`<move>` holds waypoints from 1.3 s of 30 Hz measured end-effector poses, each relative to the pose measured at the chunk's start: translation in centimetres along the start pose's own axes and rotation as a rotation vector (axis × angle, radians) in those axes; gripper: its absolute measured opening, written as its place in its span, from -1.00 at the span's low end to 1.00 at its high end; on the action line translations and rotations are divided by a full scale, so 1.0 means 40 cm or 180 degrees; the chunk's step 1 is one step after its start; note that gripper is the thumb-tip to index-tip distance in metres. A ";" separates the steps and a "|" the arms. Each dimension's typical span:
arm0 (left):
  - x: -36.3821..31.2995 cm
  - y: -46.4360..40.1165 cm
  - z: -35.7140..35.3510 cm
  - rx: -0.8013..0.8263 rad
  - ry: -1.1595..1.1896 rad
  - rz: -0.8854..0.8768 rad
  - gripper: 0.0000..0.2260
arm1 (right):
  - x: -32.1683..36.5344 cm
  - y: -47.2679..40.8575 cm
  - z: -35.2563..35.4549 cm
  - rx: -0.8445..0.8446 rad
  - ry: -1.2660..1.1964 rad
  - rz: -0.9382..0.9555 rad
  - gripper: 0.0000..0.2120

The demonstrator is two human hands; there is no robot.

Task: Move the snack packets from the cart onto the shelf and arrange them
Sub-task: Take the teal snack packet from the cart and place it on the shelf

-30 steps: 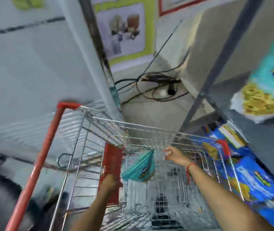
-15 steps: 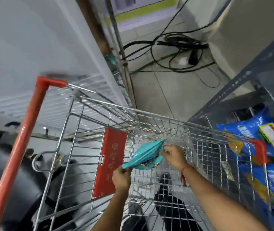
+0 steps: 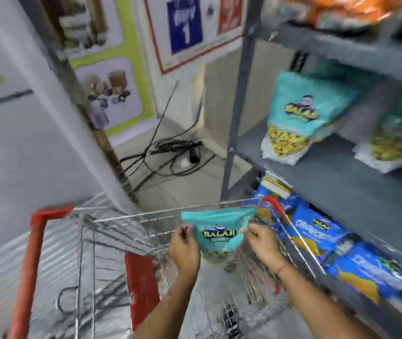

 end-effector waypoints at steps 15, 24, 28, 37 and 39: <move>-0.913 0.199 -0.126 0.1929 0.1667 -0.1459 -0.95 | 0.559 0.322 0.775 -0.2481 0.0063 0.0638 -0.67; -1.187 0.349 -0.154 0.2490 0.1729 -0.1572 -0.92 | 0.684 0.456 0.984 -0.3055 -0.0275 0.0893 -0.71; -1.201 0.360 -0.170 0.2561 0.1673 -0.1664 -0.90 | 0.679 0.465 0.997 -0.3092 -0.0241 0.0901 -0.74; -1.102 0.288 -0.280 0.2549 0.1233 -0.1591 -0.95 | 0.523 0.368 0.958 -0.2722 -0.0513 0.0436 -0.64; -1.050 0.266 -0.318 0.2599 0.1056 -0.1529 -0.97 | 0.459 0.339 0.936 -0.2580 -0.0587 0.0272 -0.69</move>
Point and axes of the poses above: each hand's wrist, its own y-axis away from the middle knuckle, its own z-axis out of the back of the hand, x = y × z, the point moved 3 cm from there along -y, towards the middle knuckle, and after that the axes turned 2 degrees about x, right-handed, at the moved point
